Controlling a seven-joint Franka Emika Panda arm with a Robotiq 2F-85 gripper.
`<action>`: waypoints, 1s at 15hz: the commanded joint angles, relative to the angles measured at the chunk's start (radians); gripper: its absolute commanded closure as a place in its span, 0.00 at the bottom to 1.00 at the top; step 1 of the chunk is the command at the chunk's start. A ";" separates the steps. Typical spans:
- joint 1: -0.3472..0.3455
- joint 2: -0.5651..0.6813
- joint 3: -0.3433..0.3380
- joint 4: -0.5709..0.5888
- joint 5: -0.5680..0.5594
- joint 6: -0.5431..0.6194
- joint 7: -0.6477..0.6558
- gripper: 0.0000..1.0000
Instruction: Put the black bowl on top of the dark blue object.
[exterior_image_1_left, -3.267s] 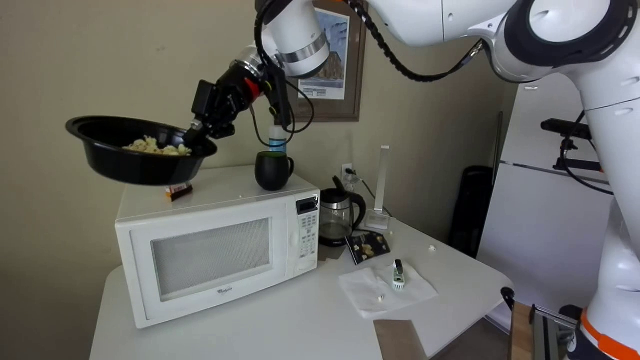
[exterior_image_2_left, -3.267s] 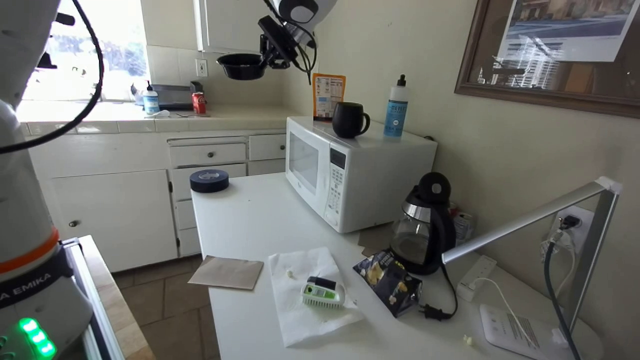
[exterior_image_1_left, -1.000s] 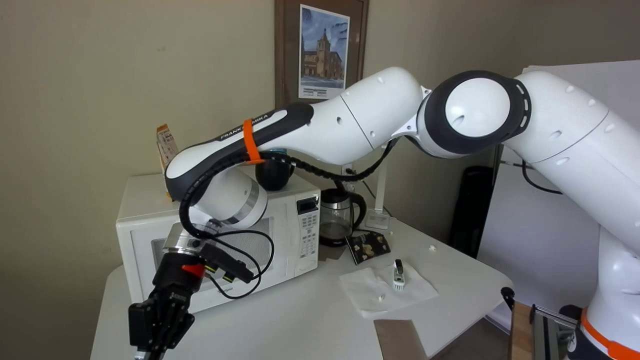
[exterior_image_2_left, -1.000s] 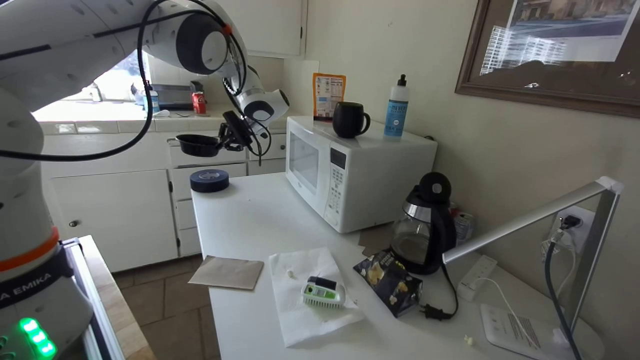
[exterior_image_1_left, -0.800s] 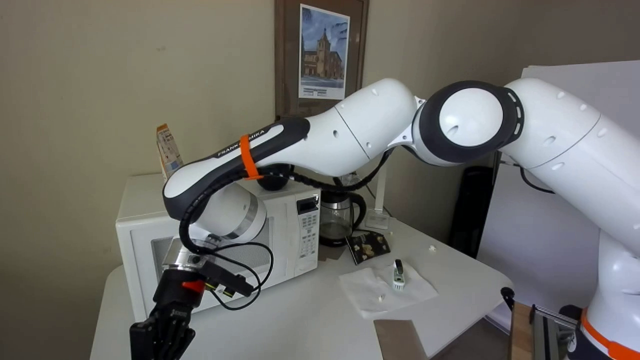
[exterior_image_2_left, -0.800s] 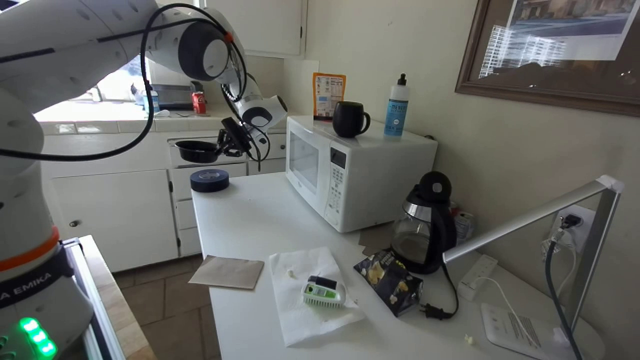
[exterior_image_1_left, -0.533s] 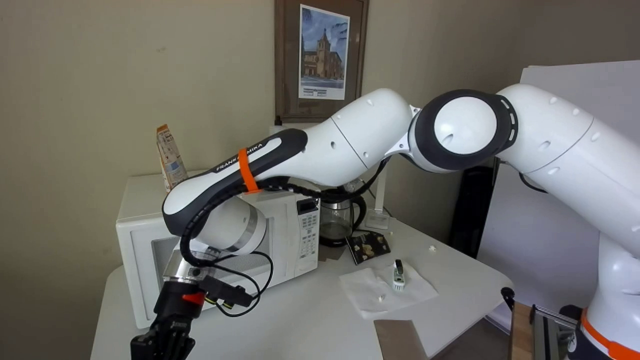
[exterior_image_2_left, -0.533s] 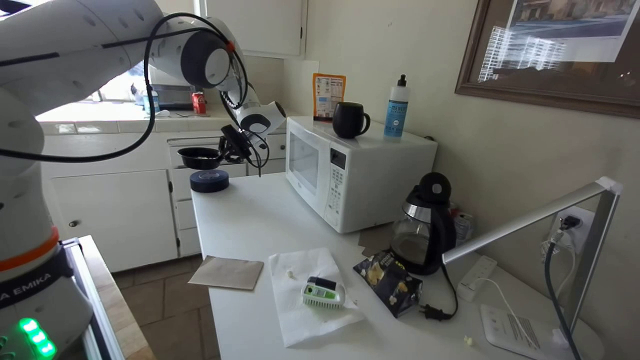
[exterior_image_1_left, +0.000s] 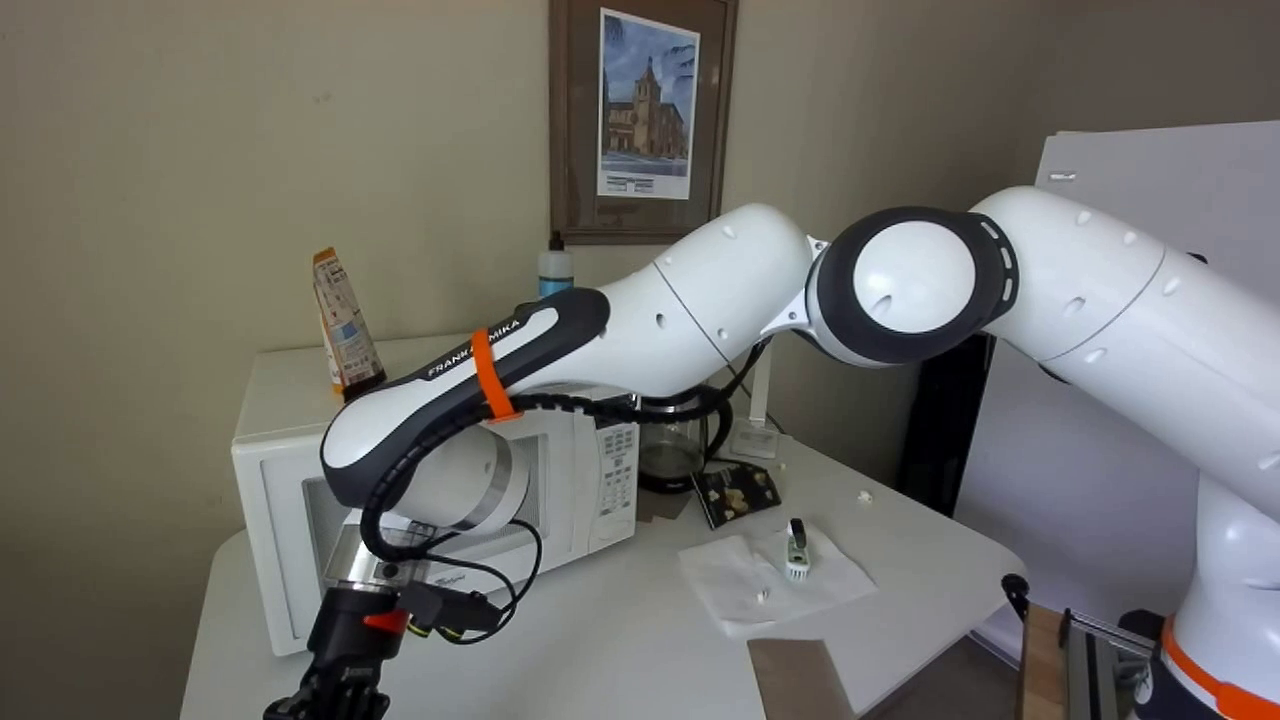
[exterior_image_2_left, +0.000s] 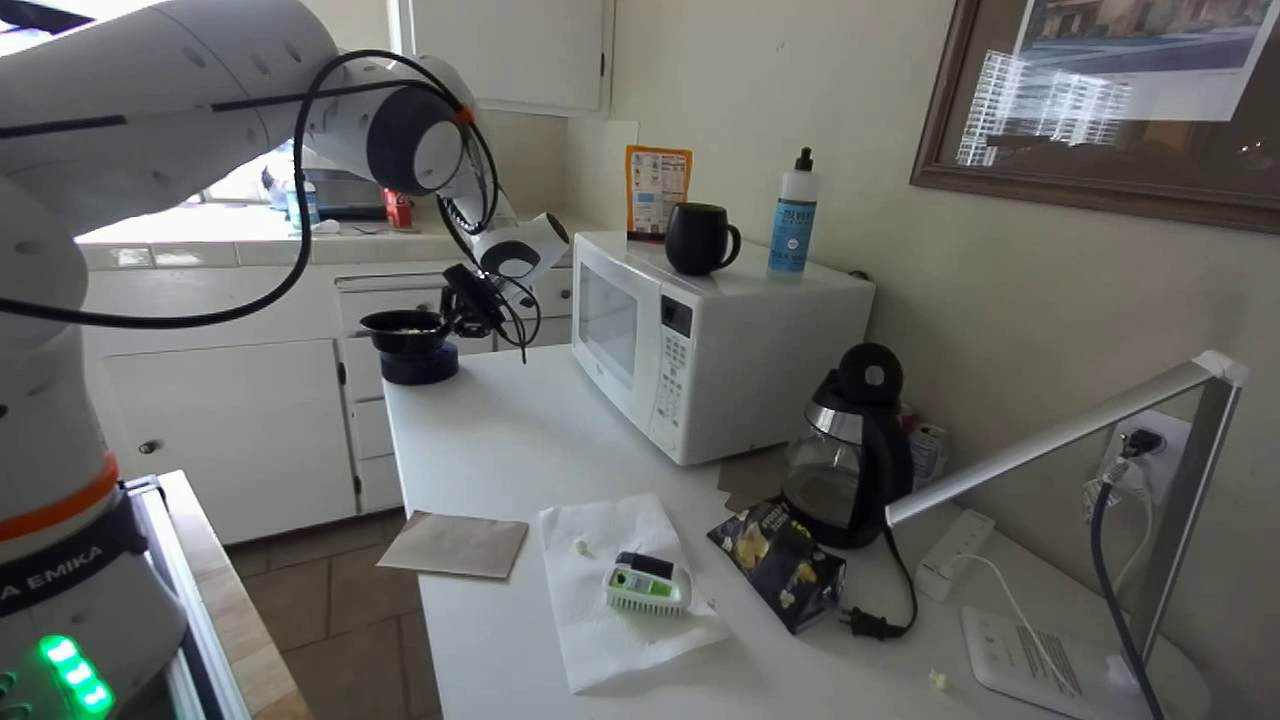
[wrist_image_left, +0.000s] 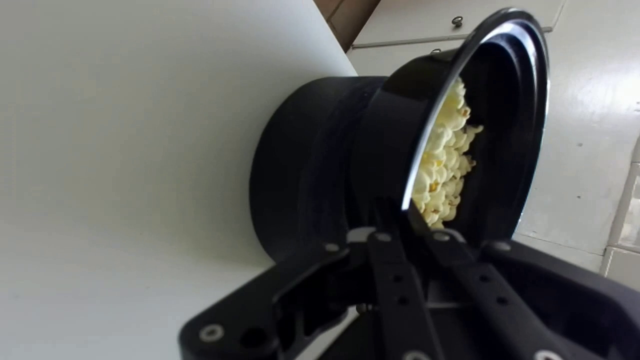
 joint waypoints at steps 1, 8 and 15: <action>-0.005 0.039 0.025 0.036 -0.047 0.040 0.023 0.98; -0.014 0.071 0.045 0.064 -0.076 0.039 0.022 0.60; -0.022 -0.069 0.017 -0.076 -0.006 0.074 0.097 0.07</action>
